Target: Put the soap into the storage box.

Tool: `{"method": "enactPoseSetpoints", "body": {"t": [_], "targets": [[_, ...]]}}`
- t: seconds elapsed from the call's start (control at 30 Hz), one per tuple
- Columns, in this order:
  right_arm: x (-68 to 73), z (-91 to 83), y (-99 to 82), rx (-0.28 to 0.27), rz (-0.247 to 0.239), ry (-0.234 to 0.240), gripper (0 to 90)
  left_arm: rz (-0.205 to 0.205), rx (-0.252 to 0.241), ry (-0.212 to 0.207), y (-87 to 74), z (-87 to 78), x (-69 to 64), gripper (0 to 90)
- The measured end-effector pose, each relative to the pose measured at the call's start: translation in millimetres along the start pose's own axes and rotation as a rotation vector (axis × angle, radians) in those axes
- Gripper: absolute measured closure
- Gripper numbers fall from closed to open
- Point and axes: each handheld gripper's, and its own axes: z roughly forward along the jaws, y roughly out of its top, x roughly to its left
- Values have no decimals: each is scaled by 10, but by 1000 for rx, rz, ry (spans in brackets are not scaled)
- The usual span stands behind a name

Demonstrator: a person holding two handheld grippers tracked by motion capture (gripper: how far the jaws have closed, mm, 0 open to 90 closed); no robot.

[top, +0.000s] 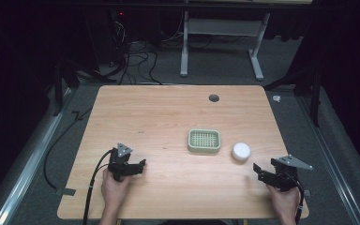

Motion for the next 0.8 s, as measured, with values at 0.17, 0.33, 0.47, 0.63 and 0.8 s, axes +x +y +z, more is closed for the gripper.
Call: {"method": "enactPoseSetpoints", "body": {"t": [0.17, 0.33, 0.47, 0.63, 0.8], "targets": [[76, 5, 0, 5, -11, 20, 206, 0, 0, 0, 0, 0, 0, 173], [132, 39, 30, 2, -24, 35, 184, 0, 0, 0, 0, 0, 0, 173], [179, 95, 76, 3, -32, 46, 166, 0, 0, 0, 0, 0, 0, 173], [205, 154, 127, 1, -36, 48, 146, 0, 0, 0, 0, 0, 0, 173], [251, 229, 201, -4, -47, 51, 142, 0, 0, 0, 0, 0, 0, 173]]}}
